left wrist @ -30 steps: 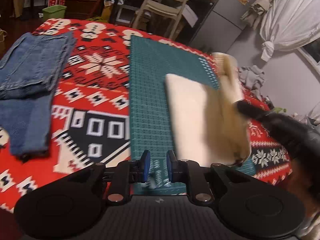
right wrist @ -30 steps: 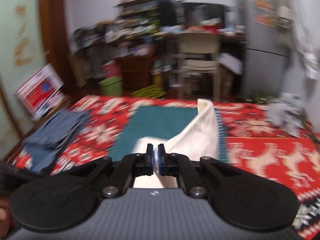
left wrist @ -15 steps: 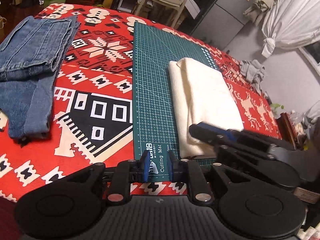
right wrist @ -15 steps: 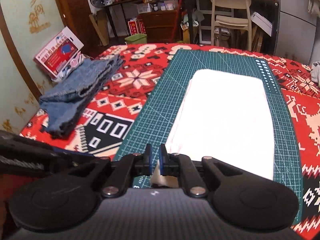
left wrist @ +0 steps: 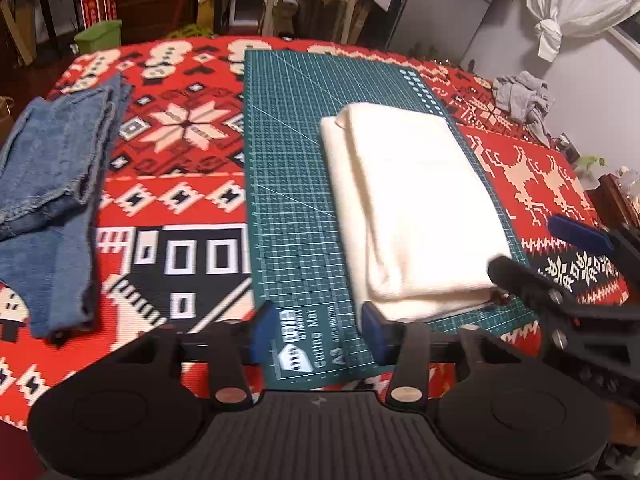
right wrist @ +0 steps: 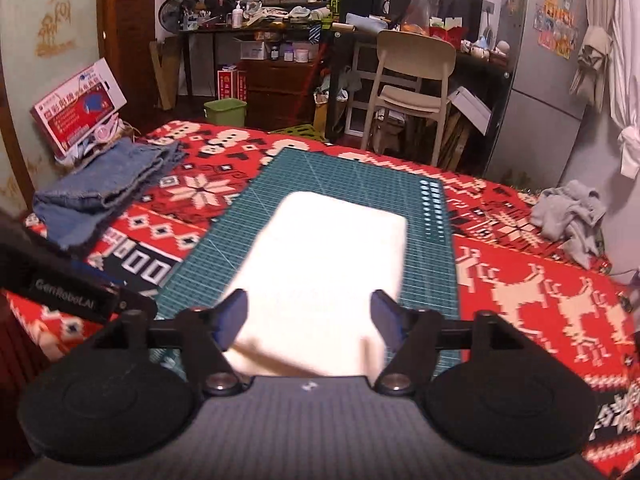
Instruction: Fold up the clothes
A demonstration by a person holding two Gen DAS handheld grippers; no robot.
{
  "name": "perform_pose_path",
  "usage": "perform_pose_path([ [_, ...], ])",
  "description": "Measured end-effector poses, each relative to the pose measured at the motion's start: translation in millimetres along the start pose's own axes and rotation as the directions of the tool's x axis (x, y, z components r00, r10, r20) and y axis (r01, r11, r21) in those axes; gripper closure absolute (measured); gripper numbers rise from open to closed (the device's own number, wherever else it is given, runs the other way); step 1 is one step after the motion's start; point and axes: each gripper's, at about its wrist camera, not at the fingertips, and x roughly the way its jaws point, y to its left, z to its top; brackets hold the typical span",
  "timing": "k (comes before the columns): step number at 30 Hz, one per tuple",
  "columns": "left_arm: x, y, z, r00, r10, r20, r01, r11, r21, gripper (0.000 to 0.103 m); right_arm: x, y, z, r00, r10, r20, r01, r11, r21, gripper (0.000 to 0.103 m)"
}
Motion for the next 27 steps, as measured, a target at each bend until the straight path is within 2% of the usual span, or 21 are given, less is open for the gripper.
perform_pose_path([
  [4,4,-7,5,0.999,0.011,0.036,-0.011,1.000,0.006,0.040,-7,-17,-7,1.000,-0.021,-0.020,0.021,1.000,-0.004,0.016],
  [6,6,-12,7,0.998,0.031,0.061,-0.032,0.999,0.017,0.032,-8,-24,-9,0.999,-0.027,-0.040,0.026,1.000,-0.013,0.016],
  [9,8,-15,11,0.994,0.068,0.085,-0.070,0.997,0.017,0.031,-5,-34,-10,0.997,-0.051,-0.062,0.051,0.999,-0.009,0.011],
  [11,8,-14,14,0.994,0.029,0.101,-0.032,0.999,0.021,0.030,-5,-39,-10,0.996,-0.062,-0.067,0.063,0.998,0.012,0.001],
  [15,9,-5,15,0.988,-0.063,0.141,0.067,0.997,-0.023,0.028,-4,-47,-12,0.995,-0.095,-0.036,0.097,0.994,0.049,0.001],
  [19,7,0,14,0.979,-0.035,0.202,0.050,0.996,-0.068,0.027,5,-59,-15,0.988,-0.142,-0.056,0.146,0.987,0.066,0.001],
  [22,11,3,17,0.975,-0.060,0.212,0.070,0.997,-0.040,0.016,12,-67,-17,0.983,-0.169,-0.068,0.174,0.983,0.066,0.001],
  [23,13,4,18,0.974,-0.073,0.212,0.081,0.996,-0.029,0.009,13,-71,-18,0.985,-0.157,-0.073,0.162,0.984,0.071,0.001],
  [27,19,9,20,0.968,-0.124,0.220,0.134,0.990,-0.034,0.008,21,-87,-22,0.988,-0.090,-0.123,0.108,0.983,0.146,0.001],
])
